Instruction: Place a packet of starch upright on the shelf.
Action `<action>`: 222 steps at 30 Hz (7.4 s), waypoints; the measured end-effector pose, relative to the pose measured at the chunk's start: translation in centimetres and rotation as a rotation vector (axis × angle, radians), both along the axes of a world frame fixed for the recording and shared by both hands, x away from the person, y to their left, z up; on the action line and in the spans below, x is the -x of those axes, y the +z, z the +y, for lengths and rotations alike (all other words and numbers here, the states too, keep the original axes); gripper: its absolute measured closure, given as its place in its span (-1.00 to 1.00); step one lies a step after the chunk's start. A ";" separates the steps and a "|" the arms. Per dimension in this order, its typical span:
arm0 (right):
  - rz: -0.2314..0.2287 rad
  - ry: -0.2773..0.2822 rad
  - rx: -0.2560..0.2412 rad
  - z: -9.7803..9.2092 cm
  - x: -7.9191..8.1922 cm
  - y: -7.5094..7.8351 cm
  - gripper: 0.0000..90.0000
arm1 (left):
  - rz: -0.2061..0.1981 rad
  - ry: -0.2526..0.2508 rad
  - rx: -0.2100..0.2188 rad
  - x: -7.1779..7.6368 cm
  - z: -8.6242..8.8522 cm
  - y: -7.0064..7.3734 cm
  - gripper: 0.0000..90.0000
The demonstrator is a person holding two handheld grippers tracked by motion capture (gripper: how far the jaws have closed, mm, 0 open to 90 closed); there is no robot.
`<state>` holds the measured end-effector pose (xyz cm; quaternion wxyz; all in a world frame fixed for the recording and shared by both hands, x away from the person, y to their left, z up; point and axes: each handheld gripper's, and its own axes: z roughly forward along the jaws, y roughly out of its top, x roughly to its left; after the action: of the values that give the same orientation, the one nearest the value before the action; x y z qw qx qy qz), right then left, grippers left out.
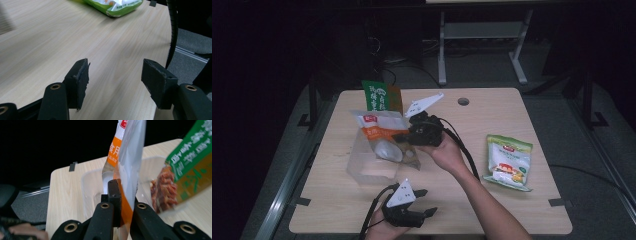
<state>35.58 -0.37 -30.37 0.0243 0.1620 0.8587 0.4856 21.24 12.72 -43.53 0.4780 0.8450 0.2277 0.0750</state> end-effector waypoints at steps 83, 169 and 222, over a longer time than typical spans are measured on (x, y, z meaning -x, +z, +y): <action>0.124 0.109 0.327 6.4 -0.8 -6.9 0.99 | 0.014 -0.009 -0.008 0.8 0.7 -0.1 -0.18; 0.112 0.095 0.289 7.3 0.2 -7.0 0.08 | 0.014 -0.020 0.003 1.0 0.5 0.0 -0.18; 0.111 0.014 0.197 2.8 0.1 -5.0 0.04 | 0.023 -0.045 -0.005 1.1 -0.1 -0.2 -0.20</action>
<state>35.49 2.42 -35.41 -0.0111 0.1796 0.9035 0.3891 20.10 12.61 -43.75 0.4750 0.8518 0.2138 0.0549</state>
